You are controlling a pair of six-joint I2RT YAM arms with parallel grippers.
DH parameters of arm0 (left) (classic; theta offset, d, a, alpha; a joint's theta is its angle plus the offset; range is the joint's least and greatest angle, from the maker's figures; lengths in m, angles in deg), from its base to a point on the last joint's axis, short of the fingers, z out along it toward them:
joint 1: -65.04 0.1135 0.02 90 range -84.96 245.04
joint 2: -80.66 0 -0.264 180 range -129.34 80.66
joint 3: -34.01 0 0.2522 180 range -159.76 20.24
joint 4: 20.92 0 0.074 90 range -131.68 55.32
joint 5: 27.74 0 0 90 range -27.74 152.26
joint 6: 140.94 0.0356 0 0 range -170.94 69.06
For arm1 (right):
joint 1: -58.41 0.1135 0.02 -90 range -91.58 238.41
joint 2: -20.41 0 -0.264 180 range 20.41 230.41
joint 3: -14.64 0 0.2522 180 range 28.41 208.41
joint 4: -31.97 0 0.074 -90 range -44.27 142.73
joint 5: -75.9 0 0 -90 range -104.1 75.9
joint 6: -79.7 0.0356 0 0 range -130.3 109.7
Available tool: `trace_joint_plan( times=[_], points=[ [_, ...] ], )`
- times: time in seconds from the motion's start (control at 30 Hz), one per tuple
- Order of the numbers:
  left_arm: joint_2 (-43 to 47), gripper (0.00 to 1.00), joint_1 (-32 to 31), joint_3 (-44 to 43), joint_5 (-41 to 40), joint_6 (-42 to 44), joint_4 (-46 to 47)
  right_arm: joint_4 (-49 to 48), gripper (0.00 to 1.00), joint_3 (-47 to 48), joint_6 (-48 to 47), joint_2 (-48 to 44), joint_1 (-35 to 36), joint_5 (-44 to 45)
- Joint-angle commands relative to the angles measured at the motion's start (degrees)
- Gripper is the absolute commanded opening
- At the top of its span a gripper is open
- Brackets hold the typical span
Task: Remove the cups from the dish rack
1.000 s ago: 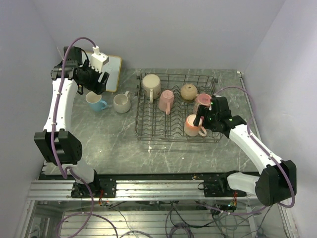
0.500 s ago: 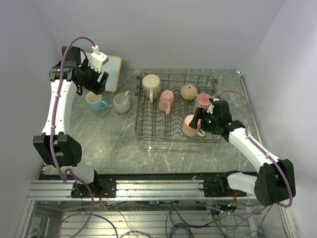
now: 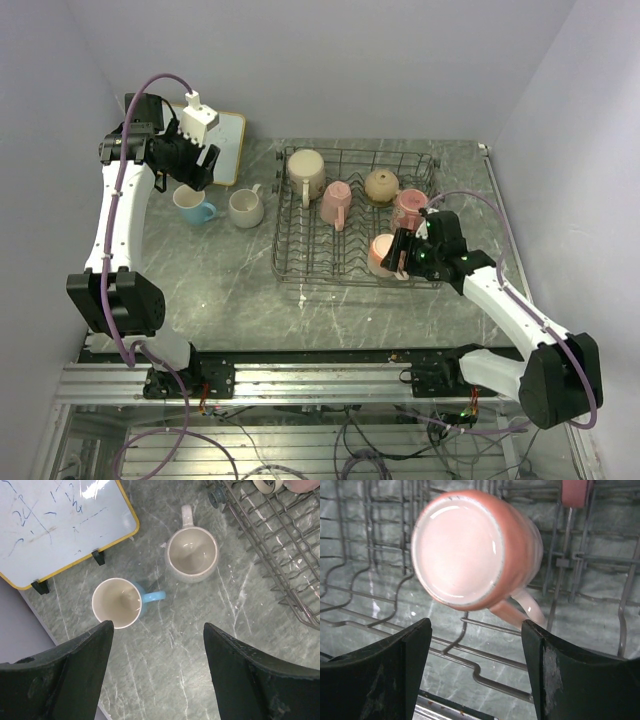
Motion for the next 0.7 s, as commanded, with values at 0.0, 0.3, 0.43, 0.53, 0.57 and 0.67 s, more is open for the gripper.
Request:
trace_joint_plan(
  times=[0.0,0.3,0.43,0.53,0.57,0.67],
  points=[
    [1.6,0.83,-0.6,-1.4,2.5,-1.2,0.3,5.2,0.71,1.1,0.1,0.9,1.0,5.0],
    [2.5,0.83,-0.8,-0.8,2.7,-1.1,0.3,8.6,0.54,5.7,0.1,9.0,3.7,13.1],
    [2.7,0.83,-1.0,-0.7,3.6,-1.7,0.2,8.3,0.44,7.5,-0.2,11.5,5.6,15.7],
    [3.3,0.83,-1.5,-0.2,4.1,-1.7,-0.2,7.9,0.36,8.4,-0.7,14.0,7.0,17.0],
    [3.6,0.83,-1.7,0.2,4.0,-1.6,-0.2,7.4,0.34,8.6,-0.8,14.5,7.4,17.2],
    [4.4,0.83,-2.0,1.5,3.9,-1.1,-0.2,7.7,0.29,9.8,-0.7,15.6,7.8,19.2]
  ],
)
